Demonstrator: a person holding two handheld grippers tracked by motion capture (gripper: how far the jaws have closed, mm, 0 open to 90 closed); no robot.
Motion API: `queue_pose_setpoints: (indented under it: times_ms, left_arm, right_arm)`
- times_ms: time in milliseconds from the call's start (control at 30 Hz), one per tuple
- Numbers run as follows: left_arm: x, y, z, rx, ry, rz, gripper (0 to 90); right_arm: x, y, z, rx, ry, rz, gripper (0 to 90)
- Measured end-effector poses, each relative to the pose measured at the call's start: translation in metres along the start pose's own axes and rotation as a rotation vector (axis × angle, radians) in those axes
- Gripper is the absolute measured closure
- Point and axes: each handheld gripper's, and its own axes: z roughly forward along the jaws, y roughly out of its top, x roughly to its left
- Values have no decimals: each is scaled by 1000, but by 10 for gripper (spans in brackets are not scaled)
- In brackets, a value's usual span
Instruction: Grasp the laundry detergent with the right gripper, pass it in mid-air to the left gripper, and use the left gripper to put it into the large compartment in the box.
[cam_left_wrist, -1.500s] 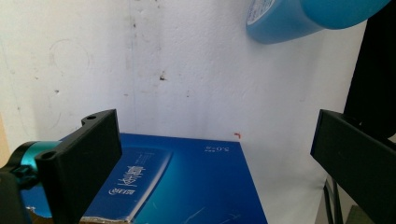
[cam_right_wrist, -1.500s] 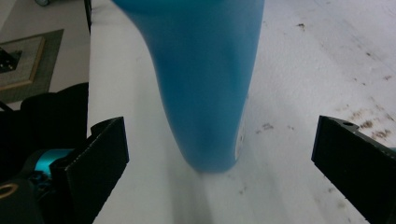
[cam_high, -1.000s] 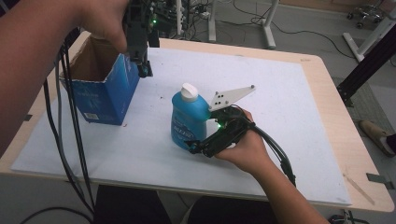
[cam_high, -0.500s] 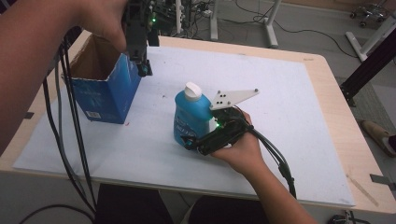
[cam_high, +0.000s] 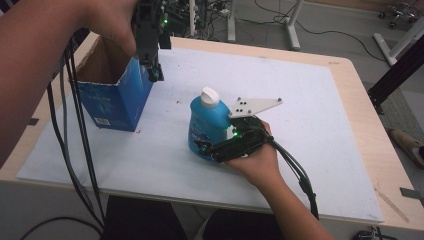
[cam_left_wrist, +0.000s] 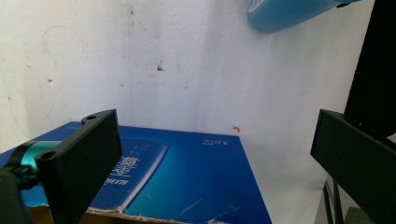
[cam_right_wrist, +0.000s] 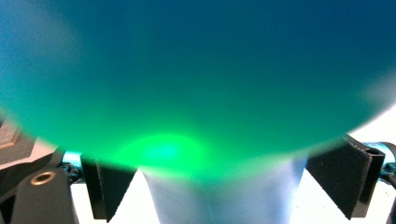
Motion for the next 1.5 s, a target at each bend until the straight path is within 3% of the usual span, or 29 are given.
queue_pose_setpoints:
  times_ms: [367, 433, 833, 900, 1500]
  left_arm:
    - [1, 0, 3, 14, -5, 0, 18]
    - [1, 1, 3, 16, -4, -2, 18]
    - [1, 1, 4, 19, -7, -1, 17]
    - [1, 1, 4, 18, -8, -2, 18]
    - [3, -1, 5, 24, -9, -8, 18]
  right_arm:
    - [-1, -1, 0, 7, -16, -20, 187]
    - [-1, -1, 0, 3, -10, -20, 246]
    - [1, -2, 1, -6, -19, -33, 284]
    - [1, -2, 1, -5, -17, -36, 325]
    - [2, -3, 3, -14, -12, -54, 381]
